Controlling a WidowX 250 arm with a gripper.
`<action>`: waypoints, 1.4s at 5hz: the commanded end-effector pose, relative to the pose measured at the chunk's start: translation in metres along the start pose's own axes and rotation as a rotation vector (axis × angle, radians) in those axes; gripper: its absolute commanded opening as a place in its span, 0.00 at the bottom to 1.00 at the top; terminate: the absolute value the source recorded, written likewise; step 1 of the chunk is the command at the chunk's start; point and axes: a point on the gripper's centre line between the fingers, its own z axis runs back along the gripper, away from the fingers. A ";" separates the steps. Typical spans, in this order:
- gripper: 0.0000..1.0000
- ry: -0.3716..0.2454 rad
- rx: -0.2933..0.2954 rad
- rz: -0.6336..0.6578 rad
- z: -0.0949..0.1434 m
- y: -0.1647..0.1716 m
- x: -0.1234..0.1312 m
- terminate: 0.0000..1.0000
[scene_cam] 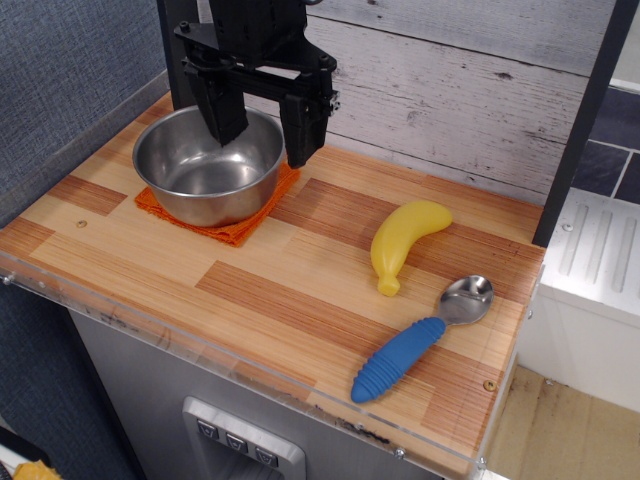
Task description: Place the pot on the front edge of the table
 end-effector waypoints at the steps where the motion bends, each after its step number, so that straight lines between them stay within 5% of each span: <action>1: 1.00 0.000 0.000 0.000 0.000 0.000 0.000 0.00; 4: 1.00 0.078 0.069 0.067 -0.052 0.060 0.003 0.00; 7: 1.00 0.122 0.058 0.006 -0.092 0.059 0.019 0.00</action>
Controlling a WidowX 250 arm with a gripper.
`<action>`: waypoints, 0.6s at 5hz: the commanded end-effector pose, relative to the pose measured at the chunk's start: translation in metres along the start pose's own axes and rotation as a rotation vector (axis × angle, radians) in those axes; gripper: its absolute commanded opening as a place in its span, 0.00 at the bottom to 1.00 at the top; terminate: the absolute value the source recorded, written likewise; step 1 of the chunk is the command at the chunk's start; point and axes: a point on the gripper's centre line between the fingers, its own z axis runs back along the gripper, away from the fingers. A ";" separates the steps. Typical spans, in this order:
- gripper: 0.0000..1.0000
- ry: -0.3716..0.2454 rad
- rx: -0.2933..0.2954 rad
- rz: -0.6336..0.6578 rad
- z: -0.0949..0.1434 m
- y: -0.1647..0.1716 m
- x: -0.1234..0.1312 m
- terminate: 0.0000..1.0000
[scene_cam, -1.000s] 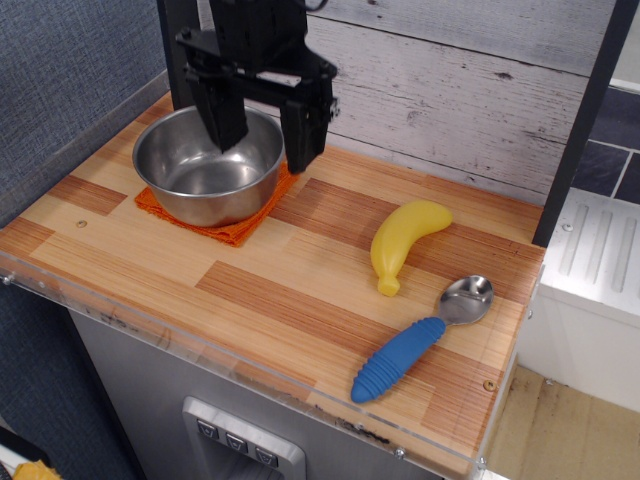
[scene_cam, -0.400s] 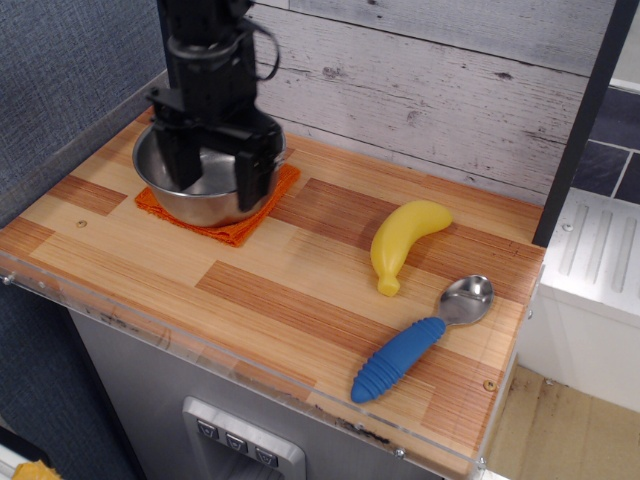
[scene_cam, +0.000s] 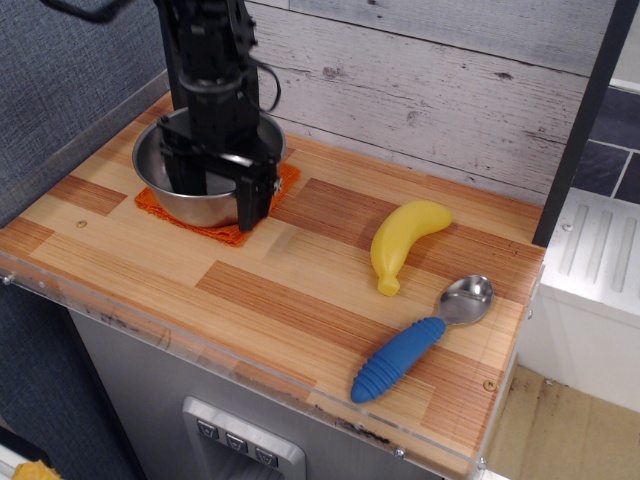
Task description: Place the pot on the front edge of the table
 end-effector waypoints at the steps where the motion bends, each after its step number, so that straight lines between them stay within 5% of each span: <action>1: 0.00 -0.070 0.009 -0.048 0.009 -0.012 0.019 0.00; 3: 0.00 -0.137 0.024 -0.076 0.051 -0.005 0.015 0.00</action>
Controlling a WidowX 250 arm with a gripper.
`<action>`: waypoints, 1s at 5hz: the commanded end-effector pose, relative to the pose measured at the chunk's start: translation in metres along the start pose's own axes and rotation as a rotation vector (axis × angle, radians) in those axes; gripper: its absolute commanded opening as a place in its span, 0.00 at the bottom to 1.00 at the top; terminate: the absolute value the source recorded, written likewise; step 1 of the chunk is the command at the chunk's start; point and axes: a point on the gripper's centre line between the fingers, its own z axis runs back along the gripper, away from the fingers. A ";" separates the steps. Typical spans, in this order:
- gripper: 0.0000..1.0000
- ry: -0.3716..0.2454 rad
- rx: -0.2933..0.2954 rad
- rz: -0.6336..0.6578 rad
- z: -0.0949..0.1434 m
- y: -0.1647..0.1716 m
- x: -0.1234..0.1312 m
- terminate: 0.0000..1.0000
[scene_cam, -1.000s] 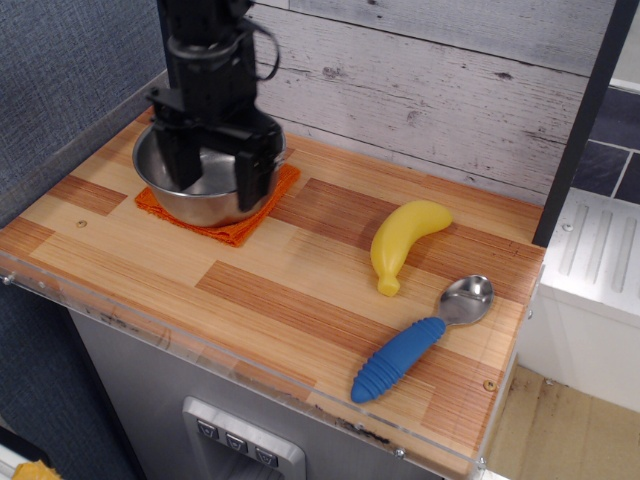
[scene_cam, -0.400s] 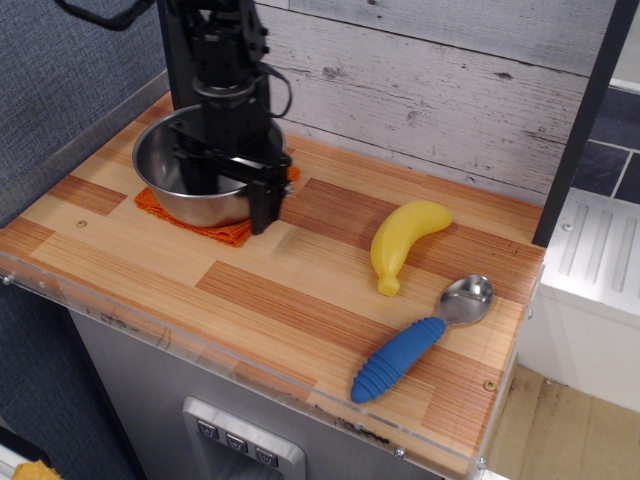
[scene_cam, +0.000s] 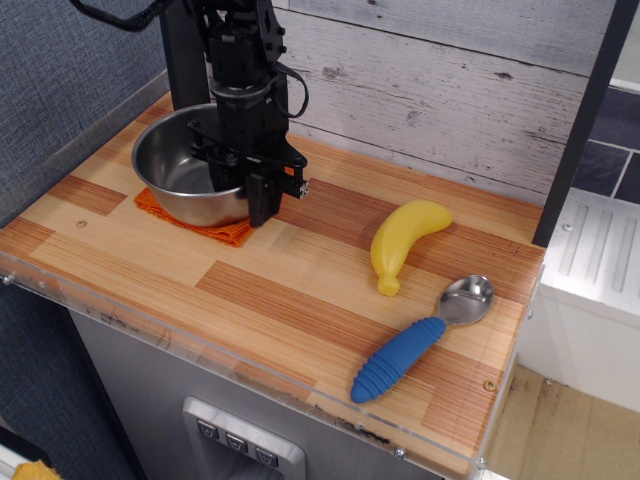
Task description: Place the pot on the front edge of the table
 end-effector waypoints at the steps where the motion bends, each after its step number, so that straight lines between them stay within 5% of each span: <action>1: 0.00 -0.131 0.095 -0.039 0.080 0.017 -0.005 0.00; 2: 0.00 -0.180 0.131 -0.016 0.118 0.013 -0.029 0.00; 5: 0.00 -0.166 -0.060 -0.099 0.084 -0.089 -0.058 0.00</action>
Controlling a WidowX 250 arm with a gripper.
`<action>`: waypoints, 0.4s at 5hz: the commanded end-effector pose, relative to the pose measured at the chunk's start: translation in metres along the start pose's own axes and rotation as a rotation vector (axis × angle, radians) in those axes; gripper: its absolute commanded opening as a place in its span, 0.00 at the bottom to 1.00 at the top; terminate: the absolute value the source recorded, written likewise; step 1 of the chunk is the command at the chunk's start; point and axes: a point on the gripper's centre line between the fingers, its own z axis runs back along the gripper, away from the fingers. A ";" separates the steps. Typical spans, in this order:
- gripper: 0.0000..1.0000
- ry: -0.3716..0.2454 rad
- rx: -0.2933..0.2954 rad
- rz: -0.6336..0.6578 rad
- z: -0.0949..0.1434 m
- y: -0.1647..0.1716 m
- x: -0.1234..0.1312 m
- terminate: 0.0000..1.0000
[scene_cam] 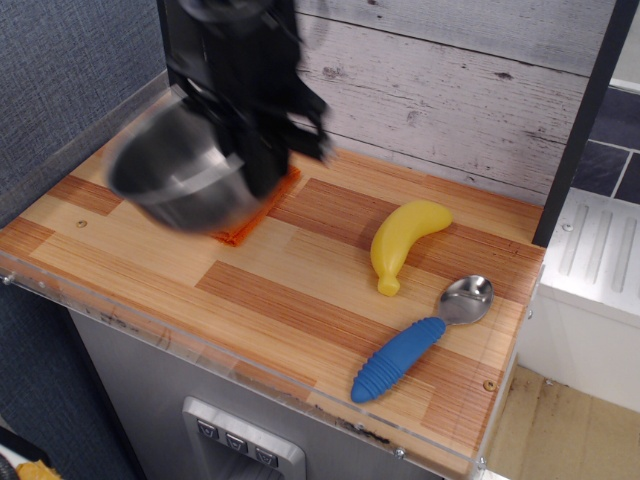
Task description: Place the pot on the front edge of the table
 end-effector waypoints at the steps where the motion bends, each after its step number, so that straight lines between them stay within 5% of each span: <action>1: 0.00 0.004 -0.045 -0.010 -0.019 -0.020 -0.008 0.00; 2: 0.00 0.053 -0.058 -0.014 -0.032 -0.016 -0.012 0.00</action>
